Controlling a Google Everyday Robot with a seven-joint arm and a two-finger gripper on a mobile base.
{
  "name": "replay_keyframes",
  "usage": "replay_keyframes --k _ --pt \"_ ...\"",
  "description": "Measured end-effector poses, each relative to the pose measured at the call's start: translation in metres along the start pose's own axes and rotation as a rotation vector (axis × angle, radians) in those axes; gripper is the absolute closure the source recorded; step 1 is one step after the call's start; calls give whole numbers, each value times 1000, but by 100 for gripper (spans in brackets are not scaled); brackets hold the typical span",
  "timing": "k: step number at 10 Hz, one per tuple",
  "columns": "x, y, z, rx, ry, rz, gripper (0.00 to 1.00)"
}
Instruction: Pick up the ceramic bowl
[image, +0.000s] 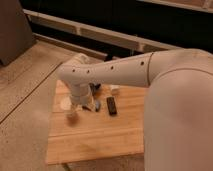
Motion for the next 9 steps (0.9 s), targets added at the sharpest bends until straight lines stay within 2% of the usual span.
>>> replay_keyframes --k 4,6,7,9 --pt "0 0 0 1 -1 -1 35" --pt "-6 1 -2 7 -18 -8 35" --pt "-18 4 -5 21 -53 -25 35" --pt "-66 28 -17 33 -189 -127 35"
